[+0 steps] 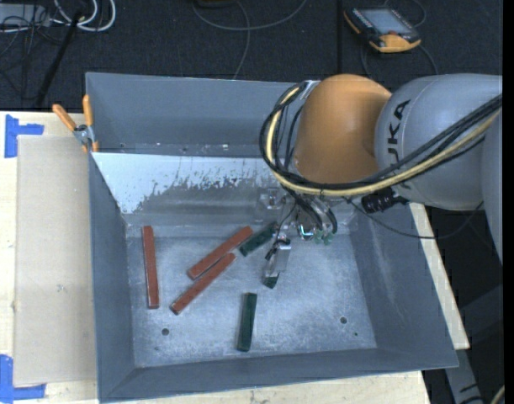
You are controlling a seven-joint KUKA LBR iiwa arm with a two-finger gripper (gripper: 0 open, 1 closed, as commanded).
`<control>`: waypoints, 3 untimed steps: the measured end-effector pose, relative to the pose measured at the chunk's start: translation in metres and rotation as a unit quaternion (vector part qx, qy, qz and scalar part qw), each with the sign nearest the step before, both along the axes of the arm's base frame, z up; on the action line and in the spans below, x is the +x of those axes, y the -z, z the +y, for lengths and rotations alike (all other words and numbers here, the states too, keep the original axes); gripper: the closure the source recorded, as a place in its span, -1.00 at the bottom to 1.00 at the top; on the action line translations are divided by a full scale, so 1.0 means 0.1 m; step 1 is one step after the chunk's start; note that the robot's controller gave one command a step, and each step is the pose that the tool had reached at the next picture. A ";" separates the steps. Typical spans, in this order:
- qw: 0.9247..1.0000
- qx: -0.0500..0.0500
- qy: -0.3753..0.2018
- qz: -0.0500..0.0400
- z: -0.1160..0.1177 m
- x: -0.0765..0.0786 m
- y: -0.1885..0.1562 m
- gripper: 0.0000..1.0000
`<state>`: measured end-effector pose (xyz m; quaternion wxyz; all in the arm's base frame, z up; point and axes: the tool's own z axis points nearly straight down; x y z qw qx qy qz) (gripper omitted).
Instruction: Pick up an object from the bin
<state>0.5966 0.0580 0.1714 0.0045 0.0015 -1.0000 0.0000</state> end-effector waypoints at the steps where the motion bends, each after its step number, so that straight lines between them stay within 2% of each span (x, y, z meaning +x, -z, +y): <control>1: 0.999 0.000 -0.053 -0.004 -0.14 0.26 1.05 -1.00; 2: 0.999 0.001 -0.051 -0.008 -0.14 0.29 0.97 1.00; 3: 0.999 0.001 -0.051 -0.005 -0.14 0.27 1.01 -1.00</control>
Offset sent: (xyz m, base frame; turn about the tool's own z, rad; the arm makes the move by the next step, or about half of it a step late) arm 0.0259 -0.0138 -0.1014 -0.1062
